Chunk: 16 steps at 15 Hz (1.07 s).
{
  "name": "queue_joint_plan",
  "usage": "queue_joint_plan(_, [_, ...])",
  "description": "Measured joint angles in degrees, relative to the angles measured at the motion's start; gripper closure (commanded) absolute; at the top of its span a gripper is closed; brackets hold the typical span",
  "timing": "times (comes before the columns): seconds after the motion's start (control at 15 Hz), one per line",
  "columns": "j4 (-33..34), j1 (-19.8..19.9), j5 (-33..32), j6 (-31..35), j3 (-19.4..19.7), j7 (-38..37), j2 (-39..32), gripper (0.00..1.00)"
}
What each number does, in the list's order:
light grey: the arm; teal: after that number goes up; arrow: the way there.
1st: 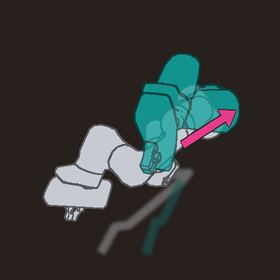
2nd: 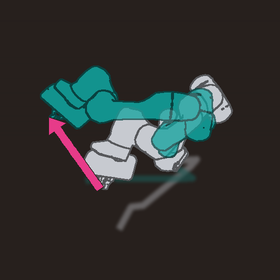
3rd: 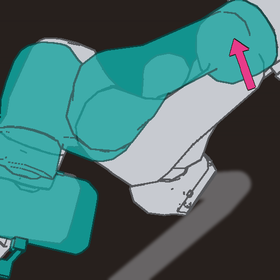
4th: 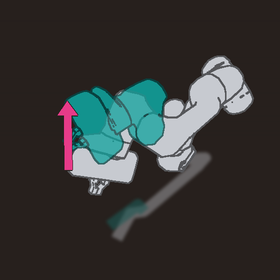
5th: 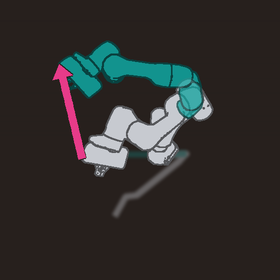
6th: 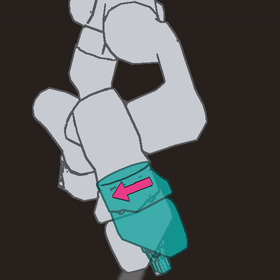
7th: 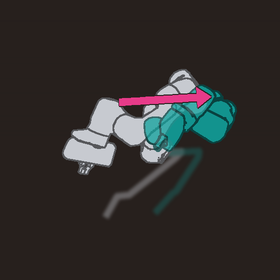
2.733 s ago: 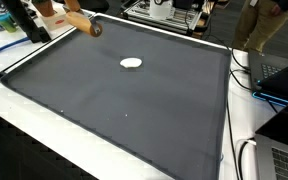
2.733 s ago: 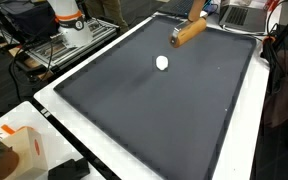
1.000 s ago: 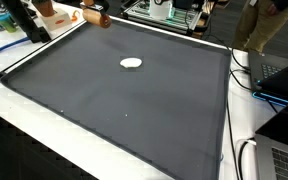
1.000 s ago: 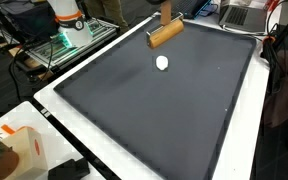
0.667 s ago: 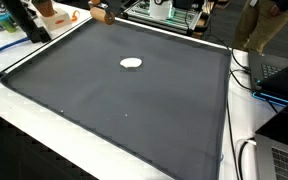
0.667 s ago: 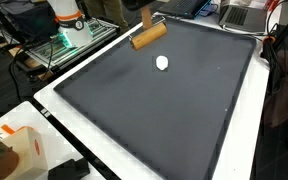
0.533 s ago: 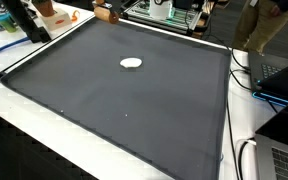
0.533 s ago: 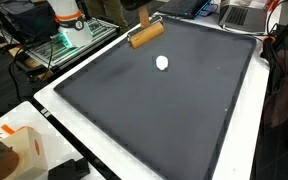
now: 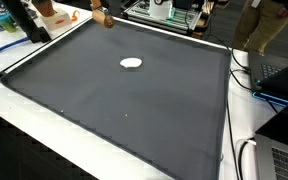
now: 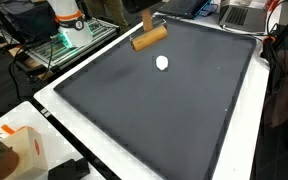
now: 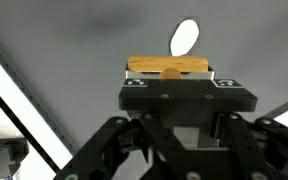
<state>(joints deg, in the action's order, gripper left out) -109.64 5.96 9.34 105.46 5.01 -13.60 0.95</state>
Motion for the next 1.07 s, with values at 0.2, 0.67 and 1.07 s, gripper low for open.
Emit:
queue_joint_plan(0.2, [-1.3,-0.1,-1.1,3.0,-0.2,-4.9,-0.2,0.77])
queue_joint_plan(0.67, [-6.4,-0.3,-2.0,2.3,-0.3,-10.0,-0.2,0.77])
queue_joint_plan(1.07, [-7.1,-0.5,-0.4,0.5,-0.4,-11.1,-2.0,0.77])
